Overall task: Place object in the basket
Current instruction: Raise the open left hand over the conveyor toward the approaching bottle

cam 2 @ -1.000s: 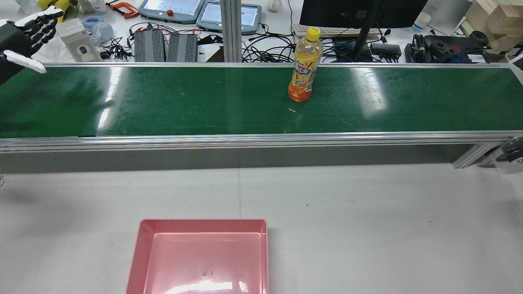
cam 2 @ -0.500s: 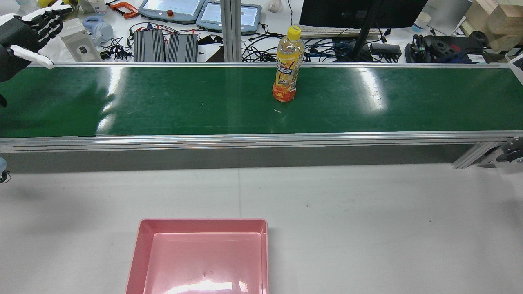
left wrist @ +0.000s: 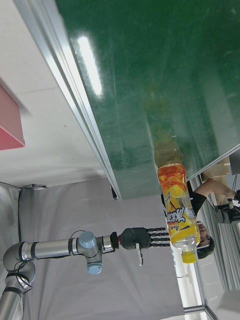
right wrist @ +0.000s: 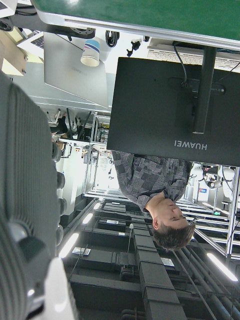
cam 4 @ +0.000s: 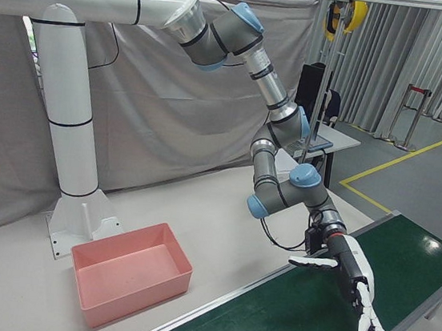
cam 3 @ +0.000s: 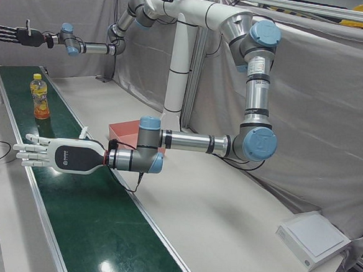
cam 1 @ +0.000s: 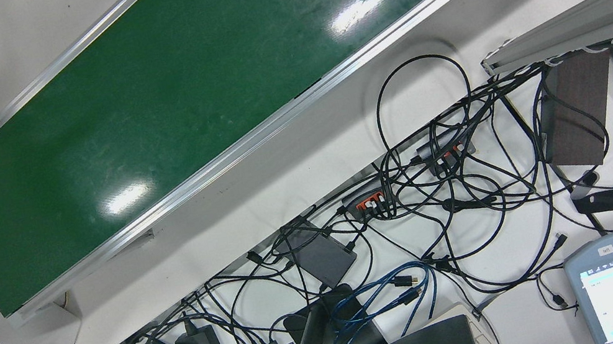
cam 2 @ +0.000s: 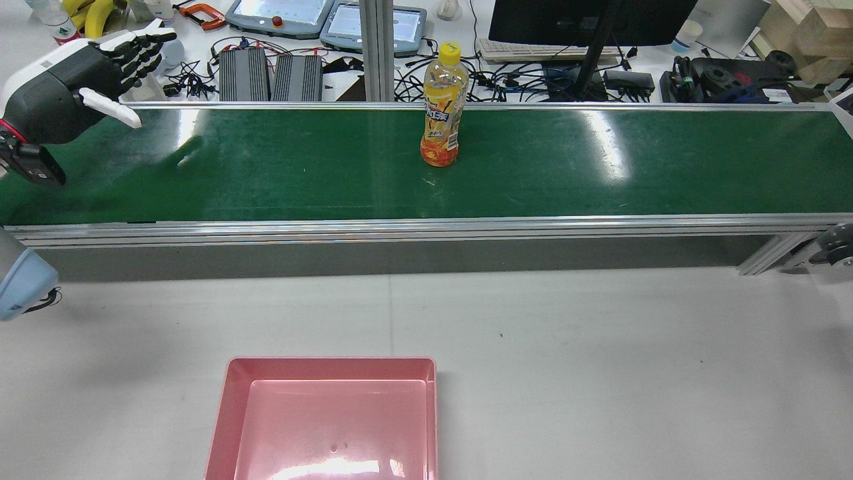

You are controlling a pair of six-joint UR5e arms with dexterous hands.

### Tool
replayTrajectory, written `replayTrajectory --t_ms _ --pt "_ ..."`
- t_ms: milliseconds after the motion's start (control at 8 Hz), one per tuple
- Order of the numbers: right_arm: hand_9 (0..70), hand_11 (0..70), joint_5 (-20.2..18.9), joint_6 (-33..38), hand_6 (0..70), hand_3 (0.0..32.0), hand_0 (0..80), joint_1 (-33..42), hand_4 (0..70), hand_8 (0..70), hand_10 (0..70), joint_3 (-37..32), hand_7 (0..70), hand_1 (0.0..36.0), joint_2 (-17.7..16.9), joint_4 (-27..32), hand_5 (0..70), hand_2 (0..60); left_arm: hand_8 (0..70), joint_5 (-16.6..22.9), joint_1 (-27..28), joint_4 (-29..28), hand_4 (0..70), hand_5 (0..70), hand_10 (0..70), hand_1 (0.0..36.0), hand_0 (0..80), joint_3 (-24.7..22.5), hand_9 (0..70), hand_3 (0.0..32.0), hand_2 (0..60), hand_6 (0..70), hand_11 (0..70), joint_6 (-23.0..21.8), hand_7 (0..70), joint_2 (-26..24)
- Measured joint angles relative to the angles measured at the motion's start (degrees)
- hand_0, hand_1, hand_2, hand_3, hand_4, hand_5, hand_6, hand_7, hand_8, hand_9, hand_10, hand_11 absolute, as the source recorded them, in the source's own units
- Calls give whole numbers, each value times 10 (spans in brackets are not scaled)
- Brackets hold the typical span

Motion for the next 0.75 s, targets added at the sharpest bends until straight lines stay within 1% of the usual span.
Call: replayTrajectory --t_ms 125,375,500,625,750 --pt "0 0 0 0 0 0 0 0 0 0 0 0 0 0 0 0 0 0 15 0 4 2 120 164 15 96 556 1 23 0 0 0 38 2 10 -4" --pt "0 0 0 0 0 0 0 0 0 0 0 0 0 0 0 0 0 0 14 -1 12 3 106 153 12 95 549 5 22 0 0 0 33 3 12 -10" --pt "0 0 0 0 0 0 0 0 0 0 0 0 0 0 0 0 0 0 20 -1 15 3 107 158 15 95 544 7 33 0 0 0 37 4 15 -11" --pt "0 0 0 0 0 0 0 0 0 0 0 0 0 0 0 0 0 0 16 -1 21 3 104 157 16 94 545 11 30 0 0 0 38 4 14 -17" --pt "0 0 0 0 0 0 0 0 0 0 0 0 0 0 0 0 0 0 17 -1 28 3 105 146 10 93 546 16 29 0 0 0 30 5 14 -24"
